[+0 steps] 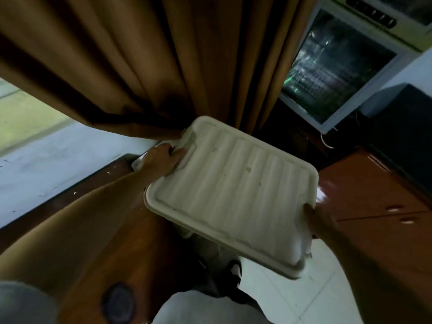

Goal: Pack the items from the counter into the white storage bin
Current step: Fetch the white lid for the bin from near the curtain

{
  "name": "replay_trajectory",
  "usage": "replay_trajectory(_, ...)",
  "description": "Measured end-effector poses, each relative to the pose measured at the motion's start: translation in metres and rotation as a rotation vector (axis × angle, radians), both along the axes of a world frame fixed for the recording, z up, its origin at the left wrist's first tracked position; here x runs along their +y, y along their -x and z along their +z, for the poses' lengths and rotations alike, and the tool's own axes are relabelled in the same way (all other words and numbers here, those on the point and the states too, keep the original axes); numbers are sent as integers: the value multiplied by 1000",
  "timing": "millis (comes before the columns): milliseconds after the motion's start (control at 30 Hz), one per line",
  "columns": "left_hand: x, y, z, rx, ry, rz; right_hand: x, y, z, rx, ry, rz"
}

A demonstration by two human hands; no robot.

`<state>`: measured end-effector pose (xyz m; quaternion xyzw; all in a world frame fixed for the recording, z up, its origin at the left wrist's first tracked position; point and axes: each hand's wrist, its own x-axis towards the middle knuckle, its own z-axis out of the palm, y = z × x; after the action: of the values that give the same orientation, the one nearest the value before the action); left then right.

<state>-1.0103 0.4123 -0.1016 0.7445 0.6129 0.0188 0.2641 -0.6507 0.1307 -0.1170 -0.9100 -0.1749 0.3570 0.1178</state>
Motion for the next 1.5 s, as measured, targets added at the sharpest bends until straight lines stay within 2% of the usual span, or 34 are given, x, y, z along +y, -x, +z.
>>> replay_trajectory(233, 5, -5, -33, 74, 27, -81, -22, 22, -2, 95, 70, -89)
replay_trajectory(333, 1, -11, -41, 42, 6, -9, -21, 26, 0, 165, 65, -142)
replay_trajectory(500, -4, -10, -48, -41, 50, 71, -19, 34, 2, 166, 77, -161)
replay_trajectory(667, -29, 12, -42, 16, 29, 90, -15, 38, 2, 217, 83, -201)
replay_trajectory(767, -63, 30, -35, 11, -64, 175, -16, 35, -2, 238, 72, -227)
replay_trajectory(867, -91, 39, -35, 4, -1, 303, -15, 33, -5, 251, 65, -185)
replay_trajectory(967, -114, 42, -37, -61, 115, 418, -13, 36, -2, 271, 52, -189)
replay_trajectory(1133, -146, 40, -36, -187, 189, 564, -15, 34, 7, 306, 25, -149)
replay_trajectory(1300, -186, 17, -40, -369, 304, 714, -21, 13, 8, 606, -54, -181)
replay_trajectory(1433, -234, -21, -47, -430, 362, 795, -24, -2, 6, 708, -52, -107)
replay_trajectory(1500, -257, -45, -48, -448, 375, 840, -22, -3, 9, 694, 27, -9)
